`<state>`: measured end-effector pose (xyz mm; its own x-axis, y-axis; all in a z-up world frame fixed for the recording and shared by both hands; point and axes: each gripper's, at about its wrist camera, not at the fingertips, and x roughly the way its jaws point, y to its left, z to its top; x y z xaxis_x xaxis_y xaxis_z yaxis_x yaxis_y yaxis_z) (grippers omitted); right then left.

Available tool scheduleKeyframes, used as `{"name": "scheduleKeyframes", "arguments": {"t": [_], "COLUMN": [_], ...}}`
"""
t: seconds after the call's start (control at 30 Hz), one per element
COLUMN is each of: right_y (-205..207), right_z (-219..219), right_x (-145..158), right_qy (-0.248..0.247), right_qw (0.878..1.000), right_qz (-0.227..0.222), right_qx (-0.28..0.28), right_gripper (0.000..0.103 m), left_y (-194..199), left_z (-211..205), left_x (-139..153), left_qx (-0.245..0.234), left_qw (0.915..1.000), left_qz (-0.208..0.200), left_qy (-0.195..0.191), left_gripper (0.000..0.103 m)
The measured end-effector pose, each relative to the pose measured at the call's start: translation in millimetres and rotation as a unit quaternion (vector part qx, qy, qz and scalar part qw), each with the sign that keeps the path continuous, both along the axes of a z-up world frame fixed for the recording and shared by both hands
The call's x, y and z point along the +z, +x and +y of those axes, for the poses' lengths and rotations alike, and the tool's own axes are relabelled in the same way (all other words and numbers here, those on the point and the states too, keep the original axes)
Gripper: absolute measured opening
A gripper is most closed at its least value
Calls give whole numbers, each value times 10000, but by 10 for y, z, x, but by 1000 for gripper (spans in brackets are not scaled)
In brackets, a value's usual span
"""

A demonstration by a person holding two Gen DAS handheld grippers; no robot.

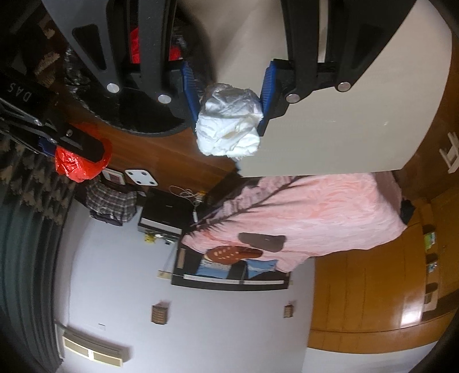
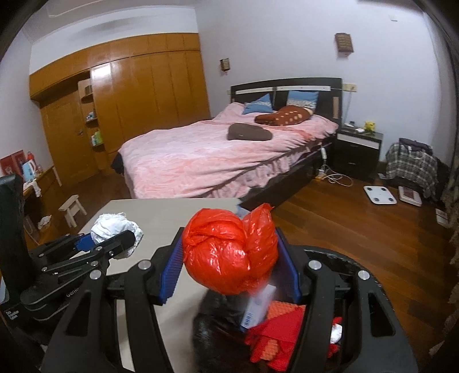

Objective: Collect trash
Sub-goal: 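Open both tools to drop the white cloth and red bag into the bin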

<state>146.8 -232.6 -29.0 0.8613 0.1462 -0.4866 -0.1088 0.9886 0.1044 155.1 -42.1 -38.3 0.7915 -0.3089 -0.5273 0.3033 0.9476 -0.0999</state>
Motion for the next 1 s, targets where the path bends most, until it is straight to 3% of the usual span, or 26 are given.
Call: {"name": "scheduleKeyframes", "arguments": {"t": [0.57, 1.0], "right_y": [-308, -417], "right_z": [-794, -1113], "right_x": [-99, -229], "right_qy": [-9, -37], "right_qw": [9971, 9941], "right_qz": [-15, 124], "right_qx": [-759, -1077], "right_gripper": [58, 58], "left_y": [-102, -84], "left_z": [-818, -1249], "left_x": [-72, -224], "left_qx": [-822, -1232], "left_qw": [9966, 9923], "left_qz": [2, 113], "left_qy": [61, 78], "left_gripper": [38, 38]}}
